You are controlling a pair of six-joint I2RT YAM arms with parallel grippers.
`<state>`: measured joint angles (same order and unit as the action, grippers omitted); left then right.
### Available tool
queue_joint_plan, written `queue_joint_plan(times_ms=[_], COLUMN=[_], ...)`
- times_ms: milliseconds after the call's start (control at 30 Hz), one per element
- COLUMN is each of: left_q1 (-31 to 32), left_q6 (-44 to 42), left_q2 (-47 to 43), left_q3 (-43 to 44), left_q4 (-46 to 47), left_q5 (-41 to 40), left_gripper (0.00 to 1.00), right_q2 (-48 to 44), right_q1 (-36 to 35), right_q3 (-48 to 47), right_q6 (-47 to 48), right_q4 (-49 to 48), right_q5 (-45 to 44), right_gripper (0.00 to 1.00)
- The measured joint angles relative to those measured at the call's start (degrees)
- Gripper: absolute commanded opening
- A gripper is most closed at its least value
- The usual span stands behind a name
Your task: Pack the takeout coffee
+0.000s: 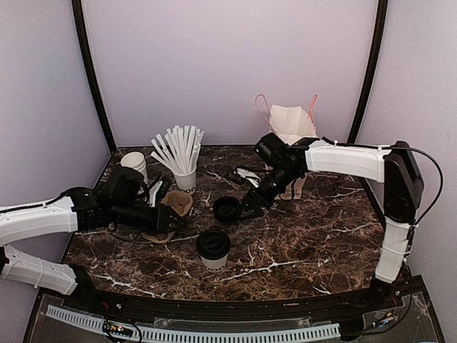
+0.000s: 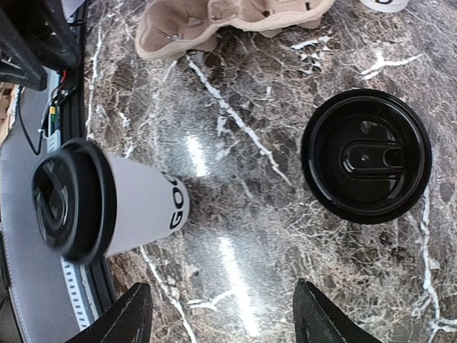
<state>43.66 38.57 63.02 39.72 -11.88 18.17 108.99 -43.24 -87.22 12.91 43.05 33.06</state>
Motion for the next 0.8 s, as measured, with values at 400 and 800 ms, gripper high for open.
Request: queue_joint_plan(times_ms=[400,800], left_q1=[6.19,11.28], left_q6=[5.42,18.78], left_q2=[-5.16,-5.81], left_q3=[-0.83,-12.11], left_q4=[-2.54,5.73], left_q5=[0.96,2.49], left_gripper=[0.45,0.39], right_q2=[-3.58,4.68], right_q1=[0.00,0.00], right_q3=[4.85,1.60], right_q6=[1.60,-2.14], right_q4=[0.42,0.28], right_q5=[8.94,19.54], right_gripper=[0.57,0.50])
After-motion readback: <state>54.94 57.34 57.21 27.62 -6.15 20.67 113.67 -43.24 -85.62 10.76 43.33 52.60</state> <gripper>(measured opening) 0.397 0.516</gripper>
